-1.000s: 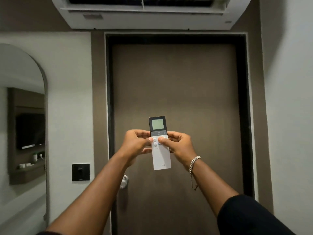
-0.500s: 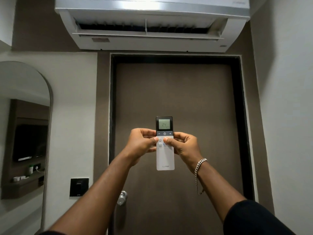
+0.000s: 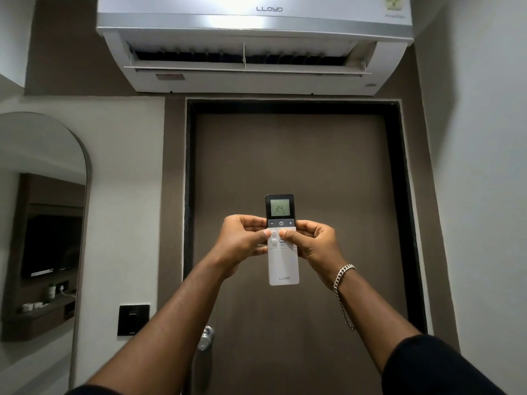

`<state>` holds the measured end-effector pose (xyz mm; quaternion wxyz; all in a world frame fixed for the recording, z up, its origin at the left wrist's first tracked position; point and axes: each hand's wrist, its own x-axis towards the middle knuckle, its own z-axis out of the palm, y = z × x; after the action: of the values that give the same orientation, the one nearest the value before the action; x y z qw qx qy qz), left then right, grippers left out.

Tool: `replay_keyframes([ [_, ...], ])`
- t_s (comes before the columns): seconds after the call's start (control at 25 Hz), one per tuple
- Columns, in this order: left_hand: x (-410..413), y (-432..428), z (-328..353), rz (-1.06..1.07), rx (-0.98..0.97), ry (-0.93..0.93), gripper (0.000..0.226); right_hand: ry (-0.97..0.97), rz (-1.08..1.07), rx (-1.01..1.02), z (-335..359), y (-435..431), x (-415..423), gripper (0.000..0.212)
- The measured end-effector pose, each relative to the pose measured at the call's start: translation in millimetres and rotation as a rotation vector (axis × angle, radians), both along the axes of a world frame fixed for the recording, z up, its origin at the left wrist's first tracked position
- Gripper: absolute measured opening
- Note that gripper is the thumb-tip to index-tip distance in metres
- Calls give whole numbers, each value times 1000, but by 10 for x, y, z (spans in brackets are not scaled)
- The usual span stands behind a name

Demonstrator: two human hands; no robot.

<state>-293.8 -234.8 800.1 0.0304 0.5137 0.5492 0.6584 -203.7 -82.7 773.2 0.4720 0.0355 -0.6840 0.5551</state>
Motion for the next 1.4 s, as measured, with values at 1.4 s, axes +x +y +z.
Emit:
replay_keyframes([
  [1.4,15,65,102,-13,32,75,13,39,-39,38,134,-36,138,26],
])
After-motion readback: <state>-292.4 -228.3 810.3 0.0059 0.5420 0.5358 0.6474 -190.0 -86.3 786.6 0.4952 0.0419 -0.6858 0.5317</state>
